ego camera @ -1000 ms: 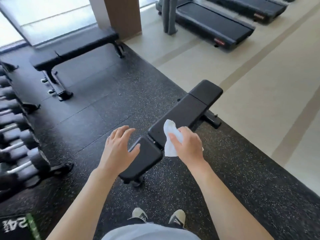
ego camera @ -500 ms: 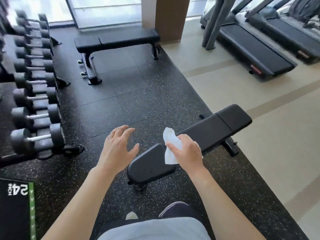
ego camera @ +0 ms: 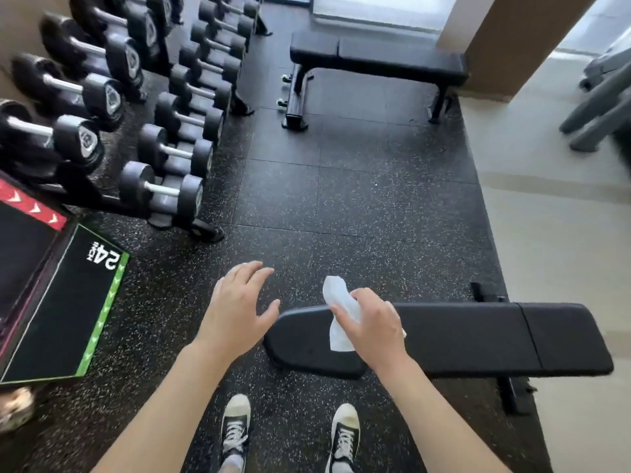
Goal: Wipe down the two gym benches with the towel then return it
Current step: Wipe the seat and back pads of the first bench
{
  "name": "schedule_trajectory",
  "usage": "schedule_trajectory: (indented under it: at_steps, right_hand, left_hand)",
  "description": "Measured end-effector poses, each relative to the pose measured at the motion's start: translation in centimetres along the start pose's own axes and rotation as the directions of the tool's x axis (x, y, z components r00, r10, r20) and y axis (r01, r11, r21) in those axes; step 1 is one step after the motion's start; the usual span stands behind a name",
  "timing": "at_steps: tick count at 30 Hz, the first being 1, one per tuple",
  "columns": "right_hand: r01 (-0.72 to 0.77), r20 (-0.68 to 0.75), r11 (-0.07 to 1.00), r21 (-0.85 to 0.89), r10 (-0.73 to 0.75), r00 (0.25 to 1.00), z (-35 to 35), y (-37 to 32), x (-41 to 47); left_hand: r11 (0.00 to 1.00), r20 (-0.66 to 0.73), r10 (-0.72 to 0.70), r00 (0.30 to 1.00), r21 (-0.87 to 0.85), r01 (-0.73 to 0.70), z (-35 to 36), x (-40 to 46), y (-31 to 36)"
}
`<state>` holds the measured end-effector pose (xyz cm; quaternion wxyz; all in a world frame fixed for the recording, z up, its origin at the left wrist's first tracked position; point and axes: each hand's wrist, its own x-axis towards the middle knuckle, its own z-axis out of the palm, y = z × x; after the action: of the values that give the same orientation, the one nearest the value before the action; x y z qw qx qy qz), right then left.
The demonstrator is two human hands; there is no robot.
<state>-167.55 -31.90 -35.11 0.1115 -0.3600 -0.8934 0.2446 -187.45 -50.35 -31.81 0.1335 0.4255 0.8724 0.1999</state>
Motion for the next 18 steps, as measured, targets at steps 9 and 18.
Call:
schedule_trajectory:
  at_steps: [9,18]
  right_hand:
    - [-0.022,0.124,1.000,-0.013,0.024,0.992,13.9,6.3,0.1]
    - [0.014,0.197,0.997,-0.082,0.002,0.980,30.8,10.5,1.3]
  left_hand:
    - [0.997,0.178,-0.071,0.981,0.044,0.064,14.1,-0.2,-9.2]
    - [0.999,0.305,-0.053,0.951,0.021,0.049,29.2,-0.6,-19.3]
